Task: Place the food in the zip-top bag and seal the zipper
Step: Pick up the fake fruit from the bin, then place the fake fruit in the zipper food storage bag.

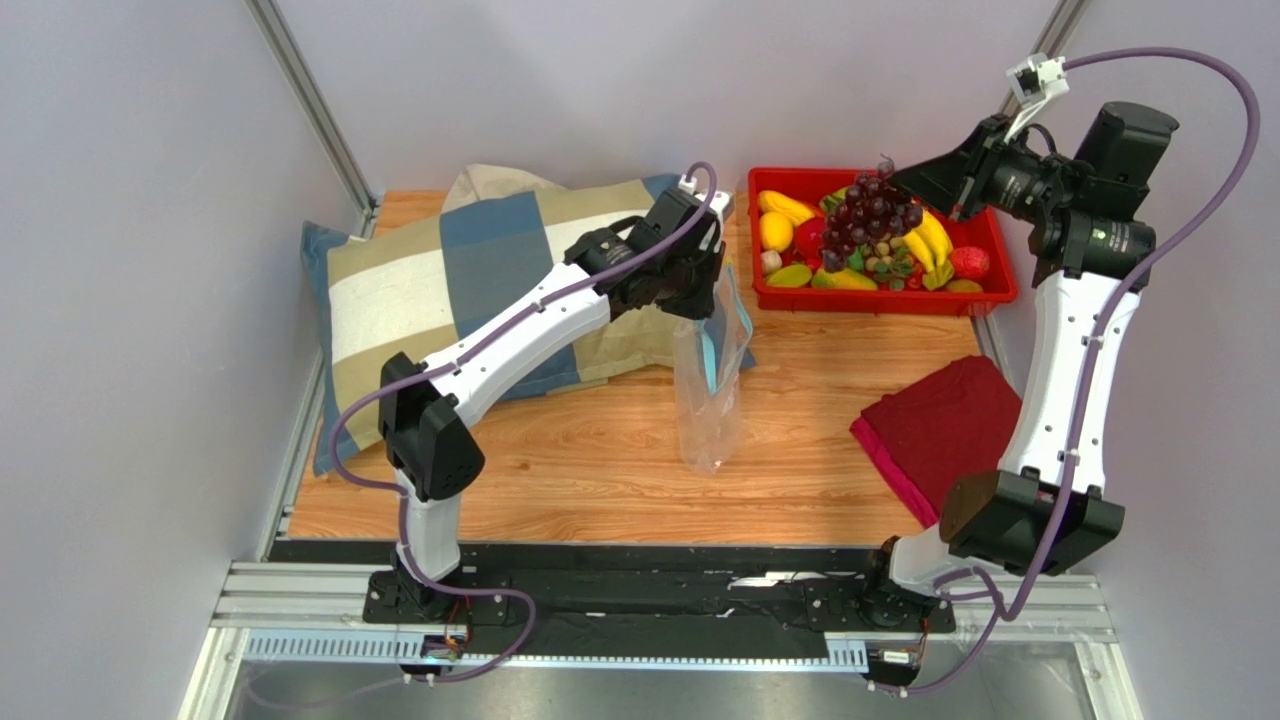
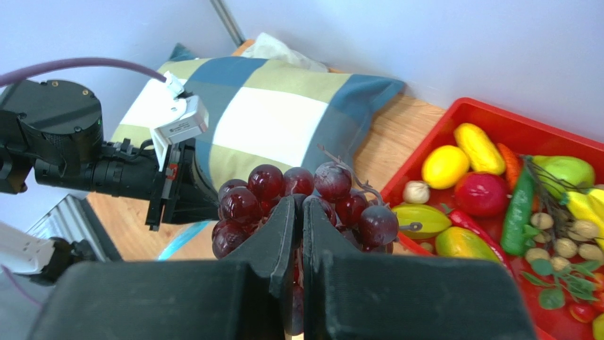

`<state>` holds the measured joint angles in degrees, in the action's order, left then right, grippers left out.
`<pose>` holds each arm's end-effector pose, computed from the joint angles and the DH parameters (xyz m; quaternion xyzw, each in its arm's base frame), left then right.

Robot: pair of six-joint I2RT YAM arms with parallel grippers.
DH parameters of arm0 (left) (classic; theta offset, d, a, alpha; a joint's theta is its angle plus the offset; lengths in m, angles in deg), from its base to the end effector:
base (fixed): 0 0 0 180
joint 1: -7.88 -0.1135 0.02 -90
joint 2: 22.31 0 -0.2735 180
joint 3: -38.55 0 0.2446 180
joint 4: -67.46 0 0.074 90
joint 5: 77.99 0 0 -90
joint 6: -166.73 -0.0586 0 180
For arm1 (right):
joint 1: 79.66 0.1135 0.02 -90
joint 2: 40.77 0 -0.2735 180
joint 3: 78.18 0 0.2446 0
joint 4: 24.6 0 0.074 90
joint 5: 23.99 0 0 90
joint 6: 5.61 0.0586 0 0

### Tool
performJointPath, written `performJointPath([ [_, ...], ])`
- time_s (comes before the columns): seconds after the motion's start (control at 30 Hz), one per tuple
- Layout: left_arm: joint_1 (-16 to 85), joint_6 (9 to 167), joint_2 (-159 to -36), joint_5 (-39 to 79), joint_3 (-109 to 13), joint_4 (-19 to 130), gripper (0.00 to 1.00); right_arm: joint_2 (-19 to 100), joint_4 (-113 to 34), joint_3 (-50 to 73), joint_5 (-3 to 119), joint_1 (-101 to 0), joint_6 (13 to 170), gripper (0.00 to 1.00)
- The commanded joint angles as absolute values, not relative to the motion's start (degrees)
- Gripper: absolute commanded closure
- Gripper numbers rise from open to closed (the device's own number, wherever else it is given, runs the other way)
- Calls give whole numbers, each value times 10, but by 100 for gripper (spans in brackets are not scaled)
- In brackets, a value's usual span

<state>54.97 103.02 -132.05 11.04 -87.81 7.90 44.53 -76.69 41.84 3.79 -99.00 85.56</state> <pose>0.3029 -0.3244 0.3506 0.1622 0.9024 -0.2323 0.3248 0.2958 -0.0489 0.4952 -0.1783 0.7333 0.3310 0.5664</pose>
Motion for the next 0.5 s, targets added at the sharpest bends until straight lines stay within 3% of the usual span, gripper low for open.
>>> performJointPath([
  [0.0, 582, 984, -1280, 64, -936, 43, 100, 382, -754, 396, 1, -981, 891, 100],
  [0.47, 590, 1016, -1346, 71, -1020, -5, 100, 283, -719, 306, -35, -956, 987, 100],
])
